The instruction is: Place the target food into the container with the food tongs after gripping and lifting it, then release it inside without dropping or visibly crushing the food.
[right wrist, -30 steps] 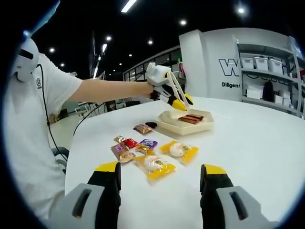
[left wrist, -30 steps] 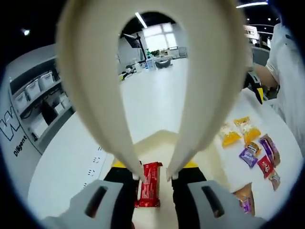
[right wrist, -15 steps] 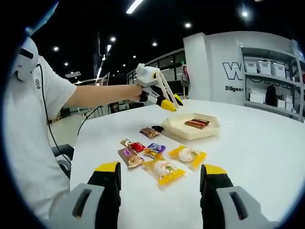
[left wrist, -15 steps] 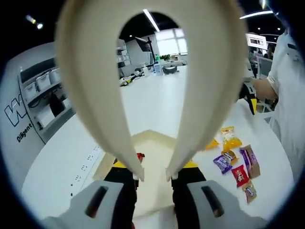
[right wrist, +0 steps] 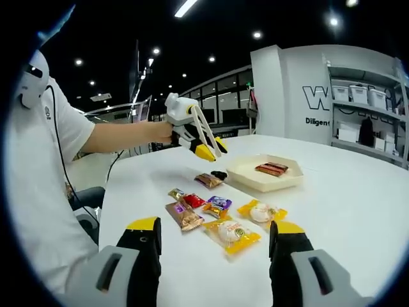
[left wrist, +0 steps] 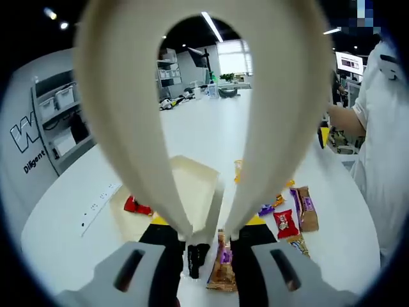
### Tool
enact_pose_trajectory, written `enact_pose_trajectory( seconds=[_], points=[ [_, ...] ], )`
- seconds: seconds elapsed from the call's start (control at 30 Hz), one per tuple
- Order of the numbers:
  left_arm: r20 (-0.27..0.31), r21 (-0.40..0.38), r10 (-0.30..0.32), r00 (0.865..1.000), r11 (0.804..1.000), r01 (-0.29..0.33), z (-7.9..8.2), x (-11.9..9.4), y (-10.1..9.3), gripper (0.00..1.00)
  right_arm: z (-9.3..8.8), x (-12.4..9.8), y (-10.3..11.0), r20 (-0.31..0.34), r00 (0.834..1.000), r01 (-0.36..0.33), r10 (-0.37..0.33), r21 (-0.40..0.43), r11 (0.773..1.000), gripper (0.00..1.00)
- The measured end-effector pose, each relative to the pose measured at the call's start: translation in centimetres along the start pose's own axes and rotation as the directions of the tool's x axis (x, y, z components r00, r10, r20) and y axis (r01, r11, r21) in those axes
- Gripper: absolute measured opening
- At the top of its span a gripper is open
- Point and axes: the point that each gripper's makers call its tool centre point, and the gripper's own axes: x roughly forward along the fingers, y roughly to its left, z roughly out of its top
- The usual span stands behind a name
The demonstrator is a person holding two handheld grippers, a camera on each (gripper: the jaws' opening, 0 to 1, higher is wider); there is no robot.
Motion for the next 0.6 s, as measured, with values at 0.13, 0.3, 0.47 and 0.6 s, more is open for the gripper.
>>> enact_pose_trajectory(
  seconds=[0.13, 0.3, 0.47, 0.6],
  points=[
    [-0.009, -0.010, 0.005, 1.000, 1.000, -0.005, -0.7, -0.5, -0.4, 0.26, 0.0, 0.1, 0.5, -0.007, 1.000, -0.006, 0.006, -0.007, 1.000, 0.68],
    [-0.010, -0.018, 0.006, 1.000, 1.000, -0.006, -1.3, -0.9, -1.0, 0.26, 0.2, -0.1, 1.0, -0.005, 1.000, -0.007, 0.007, -0.019, 1.000, 0.68],
    [-0.018, -0.004, -0.008, 1.000, 1.000, 0.008, -1.6, -0.7, -2.0, 0.26, 0.0, -0.4, 1.4, -0.011, 1.000, -0.004, 0.004, -0.024, 1.000, 0.68],
    [-0.024, 0.010, -0.020, 1.000, 1.000, 0.020, -1.8, -0.3, -2.6, 0.26, -0.1, -0.6, 1.8, -0.014, 1.000, -0.005, 0.004, -0.027, 1.000, 0.68]
  ],
)
